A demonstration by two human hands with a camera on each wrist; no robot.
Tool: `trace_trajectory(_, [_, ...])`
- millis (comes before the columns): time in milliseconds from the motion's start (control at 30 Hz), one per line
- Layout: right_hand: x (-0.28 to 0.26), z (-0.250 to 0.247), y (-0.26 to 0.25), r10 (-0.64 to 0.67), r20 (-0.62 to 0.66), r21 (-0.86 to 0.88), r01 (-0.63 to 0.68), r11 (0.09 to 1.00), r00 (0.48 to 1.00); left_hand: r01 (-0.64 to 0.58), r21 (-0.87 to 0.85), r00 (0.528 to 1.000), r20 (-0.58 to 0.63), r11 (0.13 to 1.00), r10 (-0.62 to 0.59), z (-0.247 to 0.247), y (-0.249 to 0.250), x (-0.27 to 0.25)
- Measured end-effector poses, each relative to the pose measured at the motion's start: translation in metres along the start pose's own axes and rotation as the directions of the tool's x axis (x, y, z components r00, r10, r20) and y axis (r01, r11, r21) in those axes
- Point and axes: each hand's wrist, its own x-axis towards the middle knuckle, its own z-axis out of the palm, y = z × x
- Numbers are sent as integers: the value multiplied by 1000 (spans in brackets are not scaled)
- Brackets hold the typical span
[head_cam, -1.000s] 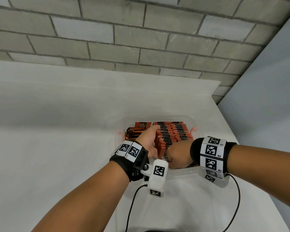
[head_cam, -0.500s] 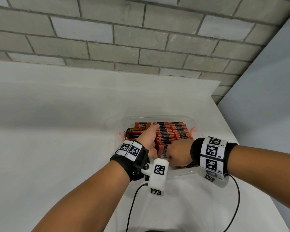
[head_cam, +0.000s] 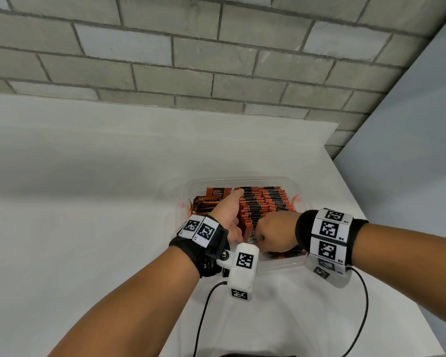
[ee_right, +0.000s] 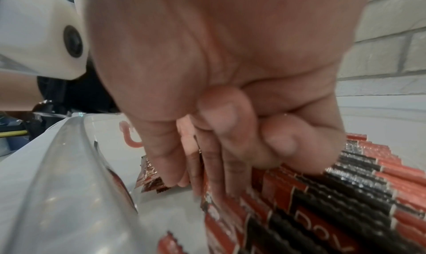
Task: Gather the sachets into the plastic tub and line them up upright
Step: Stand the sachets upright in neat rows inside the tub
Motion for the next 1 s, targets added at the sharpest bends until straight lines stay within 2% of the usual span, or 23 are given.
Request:
trace_trajectory(367, [-2,-2,7,0,-58,173,10,985,998,7,-2,1000,24,1000,-7,0,0,-2])
trace_trajectory(600, [-1,0,9,27,-88,209,-8,978,996,6,-34,1000,17,999,-5,1,0,-4])
trace_trajectory(1000, [-5,4,12,19,-88,265,5,964,996,-16,49,999,37,999,14,-1,3,-16])
